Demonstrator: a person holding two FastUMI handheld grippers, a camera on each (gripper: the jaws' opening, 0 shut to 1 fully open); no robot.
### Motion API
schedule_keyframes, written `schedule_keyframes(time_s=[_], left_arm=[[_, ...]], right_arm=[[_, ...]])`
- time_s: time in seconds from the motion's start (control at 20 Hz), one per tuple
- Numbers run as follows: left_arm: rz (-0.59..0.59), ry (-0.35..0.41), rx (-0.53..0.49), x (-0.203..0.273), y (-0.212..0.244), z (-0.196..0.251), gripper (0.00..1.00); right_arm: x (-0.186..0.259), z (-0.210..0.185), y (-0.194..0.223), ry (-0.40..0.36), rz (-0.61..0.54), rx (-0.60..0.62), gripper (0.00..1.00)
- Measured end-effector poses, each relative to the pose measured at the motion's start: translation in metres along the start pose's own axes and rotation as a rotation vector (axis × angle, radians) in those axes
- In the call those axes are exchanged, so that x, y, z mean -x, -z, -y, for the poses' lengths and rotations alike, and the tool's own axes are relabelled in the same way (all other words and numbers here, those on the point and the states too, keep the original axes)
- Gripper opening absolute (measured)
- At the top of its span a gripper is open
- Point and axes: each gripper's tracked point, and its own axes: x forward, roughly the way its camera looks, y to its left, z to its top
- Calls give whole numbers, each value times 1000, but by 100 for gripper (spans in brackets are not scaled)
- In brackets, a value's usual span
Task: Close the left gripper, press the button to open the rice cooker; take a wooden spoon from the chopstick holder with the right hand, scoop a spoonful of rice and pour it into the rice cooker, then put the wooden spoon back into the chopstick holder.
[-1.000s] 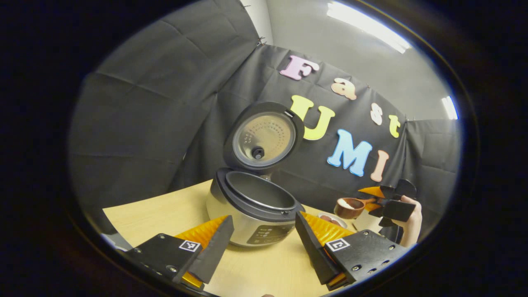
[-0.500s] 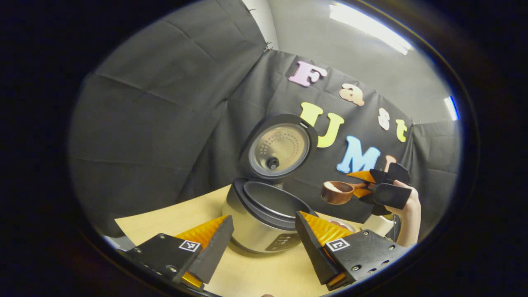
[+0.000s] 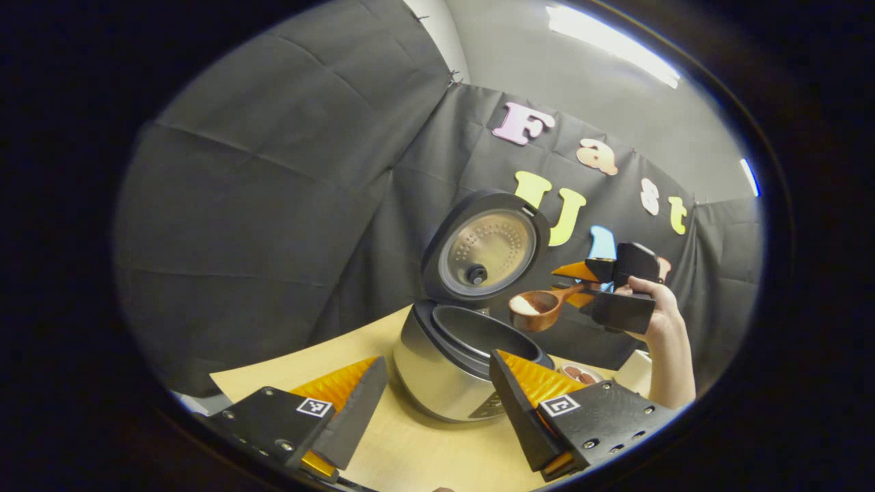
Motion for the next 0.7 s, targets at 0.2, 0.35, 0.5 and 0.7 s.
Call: schedule_keyframes(time_s=[0.2,0.35,0.5,0.7], left_arm=[[17,4,-18,0,-5,0,94],[24,14,-24,-1,-9,4,94],[26,30,-28,2,-8,10,94],[31,29,-39,0,-10,9,94]], right_arm=[[-13,-7,0,32,32,200,24],[-19,-17,3,32,41,332,27],[-20,-19,6,45,62,439,27],[-21,-29,16,41,47,554,27]])
